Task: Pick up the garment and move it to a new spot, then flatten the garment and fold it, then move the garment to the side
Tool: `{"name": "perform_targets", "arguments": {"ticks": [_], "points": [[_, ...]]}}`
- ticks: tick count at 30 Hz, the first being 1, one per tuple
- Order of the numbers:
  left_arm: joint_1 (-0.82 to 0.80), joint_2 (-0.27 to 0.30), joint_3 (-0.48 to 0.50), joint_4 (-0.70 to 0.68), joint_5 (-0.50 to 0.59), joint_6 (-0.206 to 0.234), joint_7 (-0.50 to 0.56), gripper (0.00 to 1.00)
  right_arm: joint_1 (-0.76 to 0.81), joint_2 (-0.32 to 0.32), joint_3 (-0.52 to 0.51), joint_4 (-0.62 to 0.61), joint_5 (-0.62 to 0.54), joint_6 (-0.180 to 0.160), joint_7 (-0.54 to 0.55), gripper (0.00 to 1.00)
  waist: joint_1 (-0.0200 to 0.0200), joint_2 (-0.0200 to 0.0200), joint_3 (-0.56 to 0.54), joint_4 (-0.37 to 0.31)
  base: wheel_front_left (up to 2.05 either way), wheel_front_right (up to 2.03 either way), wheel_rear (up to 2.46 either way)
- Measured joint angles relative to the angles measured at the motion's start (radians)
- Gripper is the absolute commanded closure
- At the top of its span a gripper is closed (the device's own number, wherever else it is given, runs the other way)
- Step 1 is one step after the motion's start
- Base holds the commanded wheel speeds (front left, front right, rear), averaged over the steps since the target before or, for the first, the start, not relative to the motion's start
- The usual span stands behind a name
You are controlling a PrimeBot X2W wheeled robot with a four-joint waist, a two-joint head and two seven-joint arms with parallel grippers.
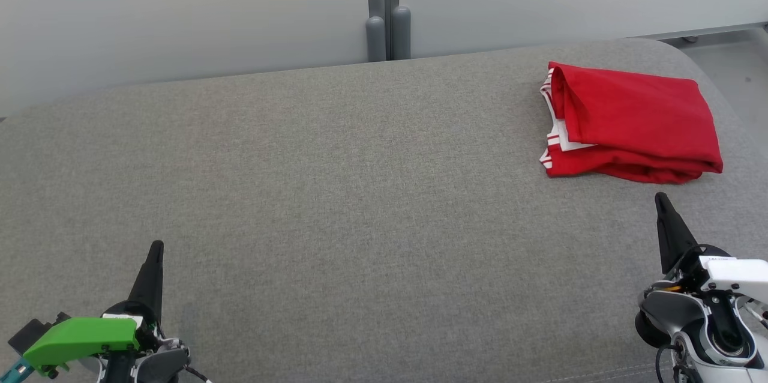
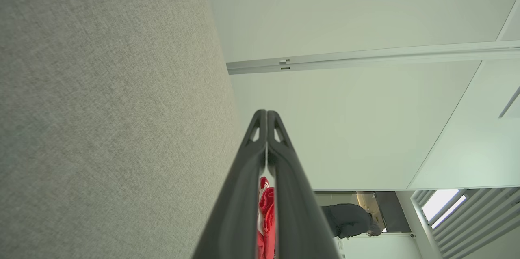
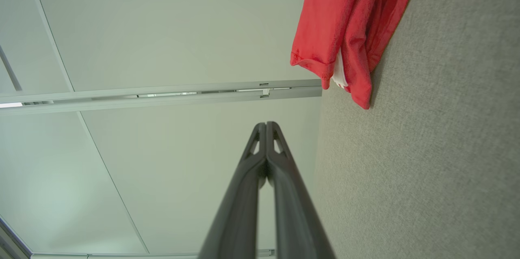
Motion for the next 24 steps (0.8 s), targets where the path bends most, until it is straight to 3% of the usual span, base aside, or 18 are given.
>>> {"name": "perform_targets", "arguments": {"ticks": [24], "points": [[-0.001,0.000,0.003,0.011,0.000,-0.006,0.005,1.00,0.000,0.000,-0.002,0.004,0.000,0.000,0.000,1.00,0.0000,0.0000,0.000,0.000,0.00,0.00,0.00]]}}
